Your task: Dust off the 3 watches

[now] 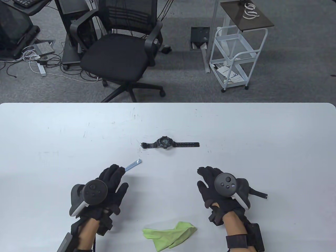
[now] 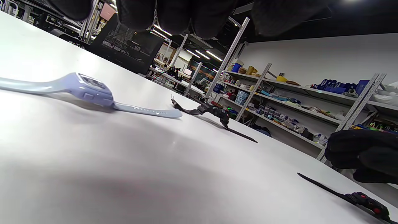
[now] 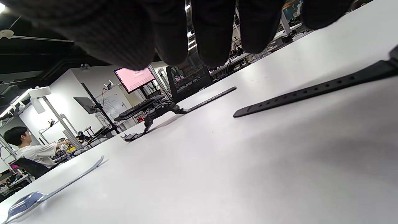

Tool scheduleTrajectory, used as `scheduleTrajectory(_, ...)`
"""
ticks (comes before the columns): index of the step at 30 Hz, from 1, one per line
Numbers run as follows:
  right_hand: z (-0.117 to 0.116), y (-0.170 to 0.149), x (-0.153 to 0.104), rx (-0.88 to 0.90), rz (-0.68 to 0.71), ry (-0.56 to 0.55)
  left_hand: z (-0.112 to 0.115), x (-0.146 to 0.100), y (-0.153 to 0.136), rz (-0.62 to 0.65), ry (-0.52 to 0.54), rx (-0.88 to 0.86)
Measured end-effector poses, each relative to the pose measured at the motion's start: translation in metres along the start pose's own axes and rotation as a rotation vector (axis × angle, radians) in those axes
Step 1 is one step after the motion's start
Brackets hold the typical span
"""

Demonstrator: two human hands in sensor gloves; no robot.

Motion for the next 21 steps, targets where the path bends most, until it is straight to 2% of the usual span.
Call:
scheduleTrajectory(8,0.003,0.005,-0.003,0.022,0.027,-0.026,0.001,0.000,0.001,0.011,0.000,-0.007)
scheduleTrajectory(14,0.011,0.040,-0.015,0.000,0.227,-0.067,0.002,0.000,0.000,0.015,0.004,-0.023)
scheduleTrajectory(17,0.006,0.070,-0.025,-0.046,0.368,-0.002,0.003,0.000,0.001,0.016,0.000,-0.026)
scheduleTrajectory(21,-0.020,0.103,-0.035,-0.058,0.462,0.190,0.004,0.000,0.001,0.017,-0.006,-0.033)
Point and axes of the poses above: the tracker on the back of each hand, its own y axis roughly to the thumb side, its own x axis roughly from the wrist to the fingertips, z = x × y, the point moved 2 cm from there along x, roughly from the wrist to the fingertips, and after that the axes turned 6 degrees about y, right-handed, at the moved point
